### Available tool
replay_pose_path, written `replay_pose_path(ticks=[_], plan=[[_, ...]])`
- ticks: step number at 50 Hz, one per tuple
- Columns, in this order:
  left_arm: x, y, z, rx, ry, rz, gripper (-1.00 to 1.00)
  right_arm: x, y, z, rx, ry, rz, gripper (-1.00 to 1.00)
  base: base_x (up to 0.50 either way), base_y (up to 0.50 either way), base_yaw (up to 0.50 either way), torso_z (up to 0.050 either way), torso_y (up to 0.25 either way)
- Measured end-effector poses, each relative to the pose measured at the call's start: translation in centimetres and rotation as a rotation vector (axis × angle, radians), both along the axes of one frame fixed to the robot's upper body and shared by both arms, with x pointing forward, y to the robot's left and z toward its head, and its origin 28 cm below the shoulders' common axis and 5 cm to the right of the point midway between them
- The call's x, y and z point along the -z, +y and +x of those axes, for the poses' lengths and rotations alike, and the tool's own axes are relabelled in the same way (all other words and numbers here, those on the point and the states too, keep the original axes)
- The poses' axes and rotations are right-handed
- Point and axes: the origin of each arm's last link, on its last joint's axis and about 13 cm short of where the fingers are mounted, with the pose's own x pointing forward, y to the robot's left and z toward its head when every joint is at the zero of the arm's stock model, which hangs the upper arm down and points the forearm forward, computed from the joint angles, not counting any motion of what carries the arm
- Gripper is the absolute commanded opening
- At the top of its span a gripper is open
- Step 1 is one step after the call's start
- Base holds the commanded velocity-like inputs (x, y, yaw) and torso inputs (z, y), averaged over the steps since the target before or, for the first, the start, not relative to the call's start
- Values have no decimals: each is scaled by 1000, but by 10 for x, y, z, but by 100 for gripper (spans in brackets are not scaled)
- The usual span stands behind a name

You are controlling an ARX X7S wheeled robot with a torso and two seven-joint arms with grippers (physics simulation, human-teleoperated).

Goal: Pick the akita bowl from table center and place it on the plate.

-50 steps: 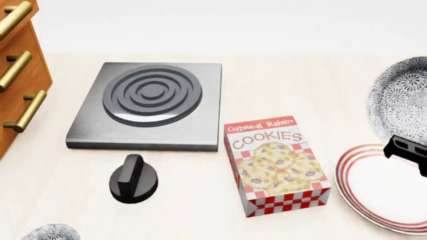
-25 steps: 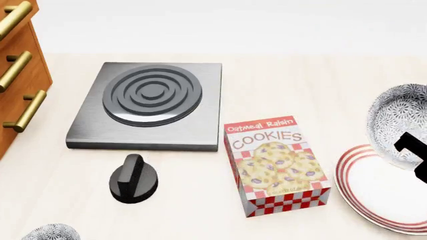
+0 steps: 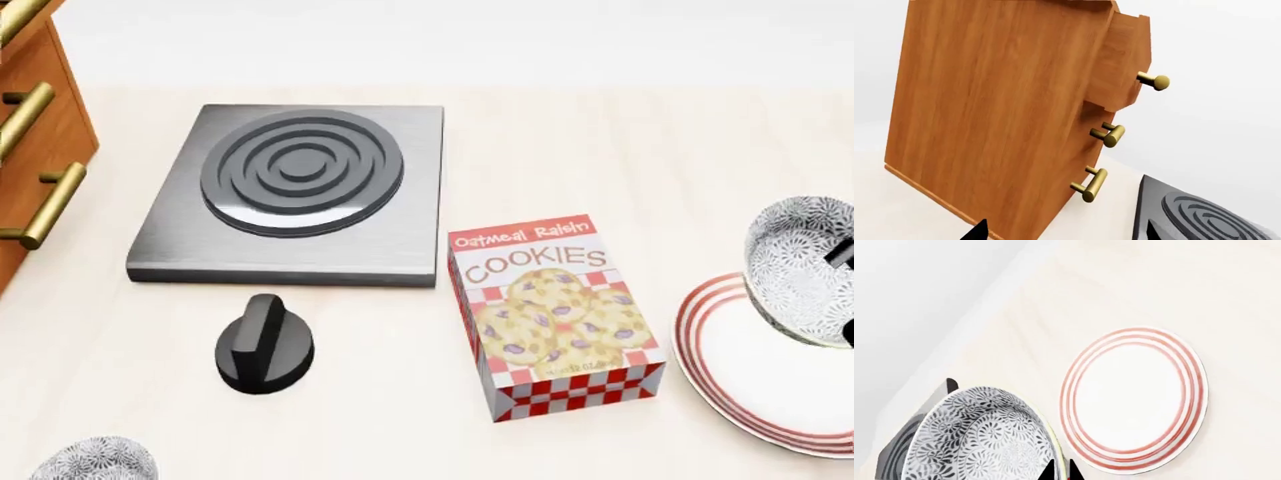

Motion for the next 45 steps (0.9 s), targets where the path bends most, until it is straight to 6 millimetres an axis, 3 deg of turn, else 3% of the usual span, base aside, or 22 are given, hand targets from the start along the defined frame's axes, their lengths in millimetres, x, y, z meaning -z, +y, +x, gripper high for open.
replay_pose_path(ticks=[22, 26, 45], plan=[[1, 0, -1, 4, -12, -6, 100, -16, -6, 10, 22, 37, 36, -100, 0, 0, 0, 1, -84], [1, 0, -2, 7, -15, -3, 100, -16, -7, 12, 22, 42, 41, -100, 0, 0, 0, 8, -249], [0, 1, -3, 4, -20, -22, 100, -12, -9, 16, 30, 54, 68, -100, 0, 0, 0, 1, -42]])
